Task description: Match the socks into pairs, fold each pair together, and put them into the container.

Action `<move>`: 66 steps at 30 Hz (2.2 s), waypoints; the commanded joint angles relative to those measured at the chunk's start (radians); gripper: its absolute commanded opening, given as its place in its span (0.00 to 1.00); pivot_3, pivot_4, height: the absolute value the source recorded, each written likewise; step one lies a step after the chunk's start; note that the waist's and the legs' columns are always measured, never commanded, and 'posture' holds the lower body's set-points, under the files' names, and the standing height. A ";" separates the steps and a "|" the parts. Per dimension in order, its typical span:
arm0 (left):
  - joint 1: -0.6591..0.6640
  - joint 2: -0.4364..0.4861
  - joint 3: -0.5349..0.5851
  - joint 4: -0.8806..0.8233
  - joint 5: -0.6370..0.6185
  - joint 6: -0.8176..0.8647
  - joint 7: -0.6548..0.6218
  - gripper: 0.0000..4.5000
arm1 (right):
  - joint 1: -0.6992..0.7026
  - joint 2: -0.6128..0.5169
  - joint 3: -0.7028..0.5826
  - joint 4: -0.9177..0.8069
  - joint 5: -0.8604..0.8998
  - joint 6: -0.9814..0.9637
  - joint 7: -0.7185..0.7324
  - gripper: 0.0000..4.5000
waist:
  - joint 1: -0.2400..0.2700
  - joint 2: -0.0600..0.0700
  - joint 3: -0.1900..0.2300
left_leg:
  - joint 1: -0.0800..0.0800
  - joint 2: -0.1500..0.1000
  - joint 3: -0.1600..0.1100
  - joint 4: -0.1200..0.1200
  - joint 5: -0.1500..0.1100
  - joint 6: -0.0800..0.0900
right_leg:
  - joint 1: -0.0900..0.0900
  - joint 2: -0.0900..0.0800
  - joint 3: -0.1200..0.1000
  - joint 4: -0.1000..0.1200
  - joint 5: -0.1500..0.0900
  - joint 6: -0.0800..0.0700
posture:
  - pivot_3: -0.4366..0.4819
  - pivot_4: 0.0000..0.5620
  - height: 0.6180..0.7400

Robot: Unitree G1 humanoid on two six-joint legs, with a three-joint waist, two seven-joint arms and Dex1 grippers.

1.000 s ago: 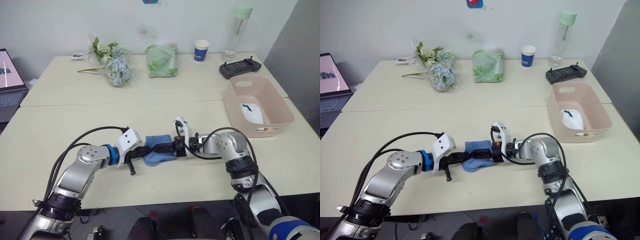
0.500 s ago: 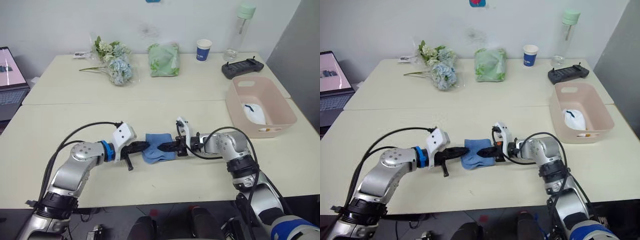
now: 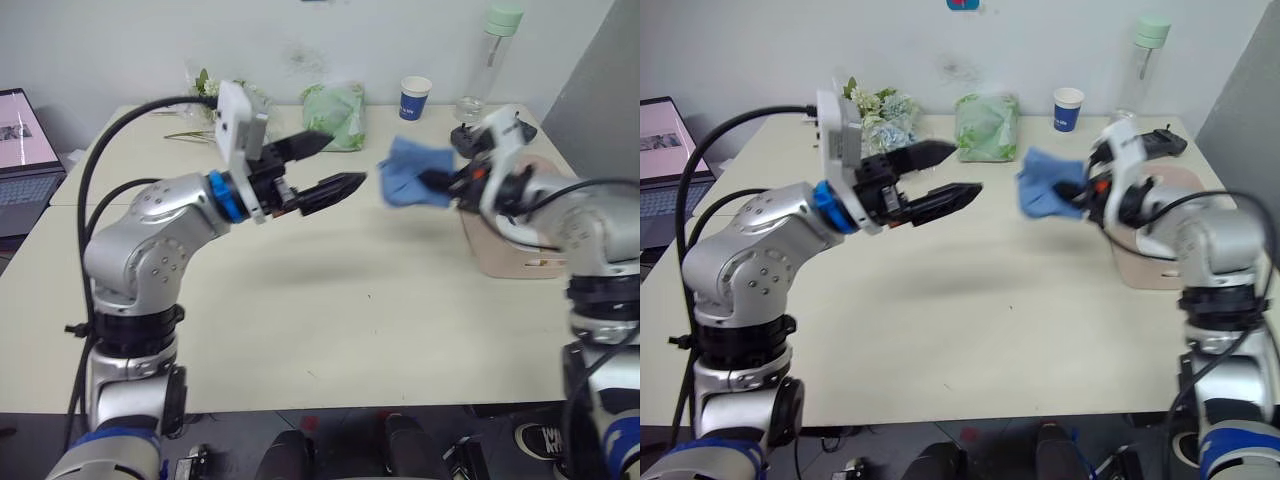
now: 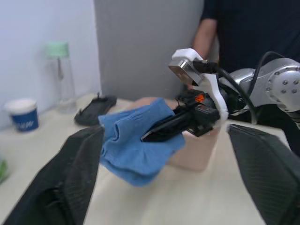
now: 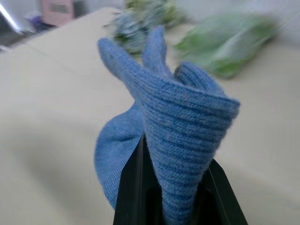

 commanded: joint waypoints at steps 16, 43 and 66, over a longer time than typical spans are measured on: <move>0.008 -0.125 -0.133 -0.001 0.094 -0.129 0.017 1.00 | -0.092 -0.264 0.378 0.683 -0.775 -1.054 0.072 0.00 | -0.013 0.000 0.001 | 0.002 0.001 0.011 0.001 0.000 -0.001 | -0.001 0.000 0.006 0.002 0.000 0.000 | 0.48 0.27 1.00; 0.009 -0.085 -0.110 0.039 0.109 -0.164 -0.004 1.00 | -0.365 -0.273 0.201 0.698 -0.534 -0.585 0.661 0.99 | -0.004 0.002 0.002 | 0.001 0.001 0.009 0.002 0.000 -0.001 | -0.001 -0.001 0.005 0.001 0.000 0.000 | 0.48 0.27 1.00; 0.010 -0.087 -0.125 -0.004 0.093 -0.111 -0.011 1.00 | -0.296 -0.220 0.289 0.976 -0.721 -0.905 0.443 0.01 | 0.007 0.004 0.003 | 0.001 0.001 0.011 0.002 0.000 -0.001 | -0.001 -0.002 0.005 0.002 0.000 0.000 | 0.48 0.27 1.00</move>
